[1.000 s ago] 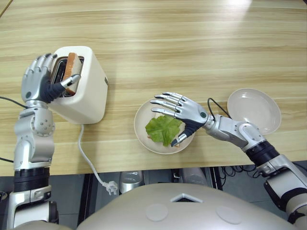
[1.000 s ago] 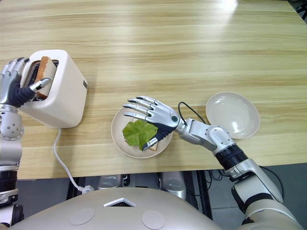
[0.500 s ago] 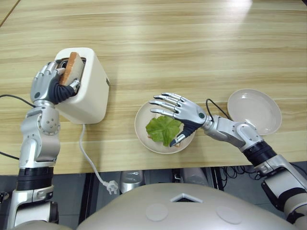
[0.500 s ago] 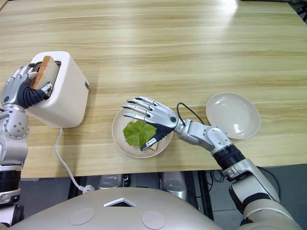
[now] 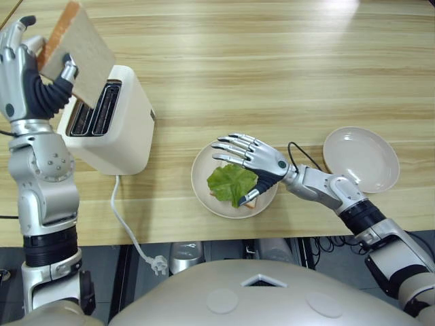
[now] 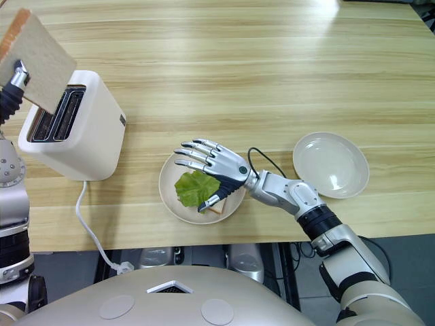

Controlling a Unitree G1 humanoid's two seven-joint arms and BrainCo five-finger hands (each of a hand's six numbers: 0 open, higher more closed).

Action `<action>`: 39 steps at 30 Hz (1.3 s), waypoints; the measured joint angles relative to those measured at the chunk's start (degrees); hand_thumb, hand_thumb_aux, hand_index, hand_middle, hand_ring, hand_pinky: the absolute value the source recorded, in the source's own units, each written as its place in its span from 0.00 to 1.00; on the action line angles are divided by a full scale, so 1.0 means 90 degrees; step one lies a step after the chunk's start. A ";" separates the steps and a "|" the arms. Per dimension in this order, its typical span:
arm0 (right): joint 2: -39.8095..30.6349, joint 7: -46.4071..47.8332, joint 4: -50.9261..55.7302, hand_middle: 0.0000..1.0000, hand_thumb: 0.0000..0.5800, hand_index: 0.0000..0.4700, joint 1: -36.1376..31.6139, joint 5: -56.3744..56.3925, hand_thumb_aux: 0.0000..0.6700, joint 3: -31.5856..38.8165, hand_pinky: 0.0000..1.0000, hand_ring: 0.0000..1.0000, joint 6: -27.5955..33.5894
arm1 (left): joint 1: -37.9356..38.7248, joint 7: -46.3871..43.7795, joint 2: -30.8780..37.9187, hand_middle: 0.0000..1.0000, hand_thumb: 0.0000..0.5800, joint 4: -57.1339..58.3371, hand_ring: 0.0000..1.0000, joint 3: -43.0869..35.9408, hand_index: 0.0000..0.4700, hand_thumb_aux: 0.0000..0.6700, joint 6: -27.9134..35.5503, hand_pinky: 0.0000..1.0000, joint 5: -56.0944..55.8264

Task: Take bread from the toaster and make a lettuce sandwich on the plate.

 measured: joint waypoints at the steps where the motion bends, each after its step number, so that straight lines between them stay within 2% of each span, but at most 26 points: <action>1: -0.0002 -0.0052 0.0009 0.00 0.00 0.00 -0.0002 0.0007 0.00 -0.0042 0.00 0.00 0.0016 | -0.0097 -0.0121 -0.0070 1.00 1.00 -0.0083 1.00 -0.0022 0.98 1.00 -0.0066 1.00 -0.0269; 4: -0.0018 -0.0245 -0.0024 0.00 0.00 0.00 0.0000 0.0148 0.00 -0.0322 0.00 0.00 0.0040 | -0.0330 -0.0719 -0.0392 1.00 1.00 -0.0390 1.00 -0.0283 0.98 1.00 -0.0216 1.00 -0.1220; 8: -0.0037 -0.0550 -0.0450 0.00 0.00 0.00 0.0098 0.0886 0.00 -0.1127 0.00 0.00 -0.0054 | -0.0511 -0.1938 -0.0748 1.00 1.00 -0.0537 1.00 -0.0993 0.98 1.00 -0.0159 1.00 -0.2660; 14: -0.0258 -0.0523 -0.1034 0.00 0.00 0.00 0.0537 0.1939 0.00 -0.2049 0.00 0.00 -0.0552 | -0.0662 -0.3240 -0.1030 1.00 1.00 0.0540 1.00 -0.2077 0.98 1.00 0.0048 1.00 -0.3485; 18: -0.0491 -0.0095 -0.1256 0.00 0.00 0.00 0.0924 0.1851 0.00 -0.2087 0.00 0.00 -0.0897 | -0.0719 -0.4118 -0.1188 1.00 1.00 0.1500 1.00 -0.2674 0.98 1.00 0.0090 1.00 -0.3841; 22: -0.0711 0.0478 -0.1264 0.00 0.00 0.00 0.1083 0.1786 0.00 -0.1898 0.00 0.00 -0.1252 | -0.1002 -0.5054 -0.1156 1.00 1.00 0.1783 1.00 -0.2934 0.98 1.00 0.0287 1.00 -0.4318; 30: -0.0750 0.1251 -0.1267 0.00 0.00 0.00 0.1121 0.1820 0.00 -0.1775 0.00 0.00 -0.1713 | -0.2248 -0.6889 -0.0945 1.00 1.00 0.2575 1.00 -0.3361 0.98 1.00 0.0758 1.00 -0.4938; 35: -0.0740 0.1635 -0.1259 0.00 0.00 0.00 0.1198 0.1637 0.00 -0.1644 0.00 0.00 -0.1839 | -0.3041 -0.7259 -0.0935 1.00 1.00 0.3490 1.00 -0.3876 0.98 1.00 0.0390 1.00 -0.4413; 39: -0.0757 0.1820 -0.1264 0.00 0.00 0.00 0.1247 0.1328 0.00 -0.1645 0.00 0.00 -0.1852 | -0.3236 -0.7195 -0.1005 1.00 1.00 0.4208 1.00 -0.4221 0.98 1.00 -0.0139 1.00 -0.3836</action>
